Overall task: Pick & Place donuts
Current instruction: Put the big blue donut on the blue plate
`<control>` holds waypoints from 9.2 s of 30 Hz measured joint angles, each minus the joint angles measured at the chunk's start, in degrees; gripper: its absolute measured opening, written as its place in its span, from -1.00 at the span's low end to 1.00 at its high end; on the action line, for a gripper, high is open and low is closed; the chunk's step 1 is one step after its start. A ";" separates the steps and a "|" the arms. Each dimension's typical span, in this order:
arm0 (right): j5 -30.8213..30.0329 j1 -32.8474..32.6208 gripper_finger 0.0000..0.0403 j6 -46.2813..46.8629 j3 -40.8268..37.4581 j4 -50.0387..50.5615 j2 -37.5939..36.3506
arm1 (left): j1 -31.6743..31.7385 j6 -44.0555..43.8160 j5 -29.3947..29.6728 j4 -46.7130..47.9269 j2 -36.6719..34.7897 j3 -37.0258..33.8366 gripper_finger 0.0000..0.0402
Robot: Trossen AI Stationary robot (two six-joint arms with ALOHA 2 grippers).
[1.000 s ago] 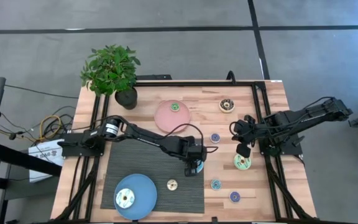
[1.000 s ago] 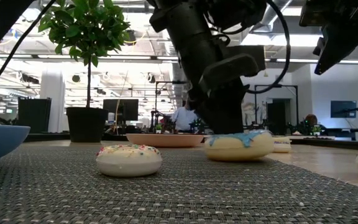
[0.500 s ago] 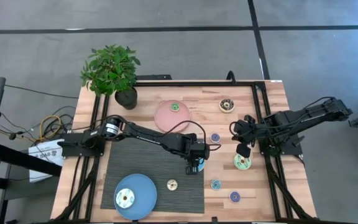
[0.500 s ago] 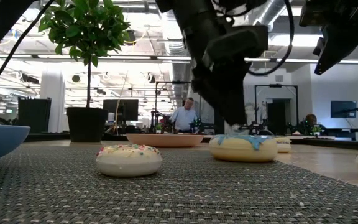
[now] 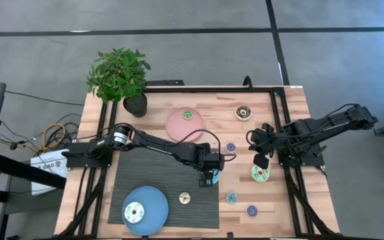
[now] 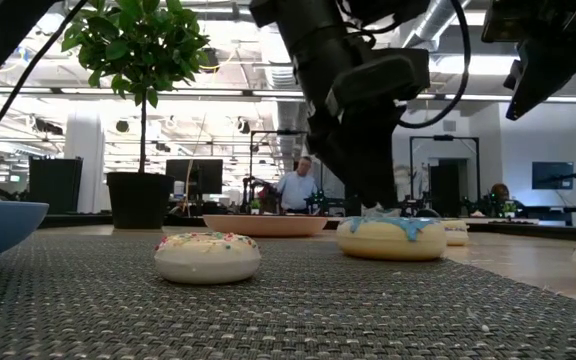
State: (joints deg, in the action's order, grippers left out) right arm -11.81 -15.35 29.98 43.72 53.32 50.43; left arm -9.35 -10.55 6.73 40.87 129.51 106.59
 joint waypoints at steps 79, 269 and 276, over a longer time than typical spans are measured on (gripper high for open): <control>-0.09 0.00 -1.00 0.48 0.02 0.09 0.00 | 2.03 -0.02 -6.50 10.46 4.12 8.27 -0.18; 11.80 3.46 -1.00 -6.43 -13.14 -28.11 -9.57 | 4.49 -36.26 7.26 6.90 -15.23 -23.12 -0.29; 11.80 3.46 -1.00 -5.86 -13.14 -28.30 -9.57 | 3.83 -32.56 7.40 13.00 -15.23 -16.96 -0.29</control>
State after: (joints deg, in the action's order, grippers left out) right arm -0.01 -11.89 24.11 30.59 25.02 40.86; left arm -5.52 -43.11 14.13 53.87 114.28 89.63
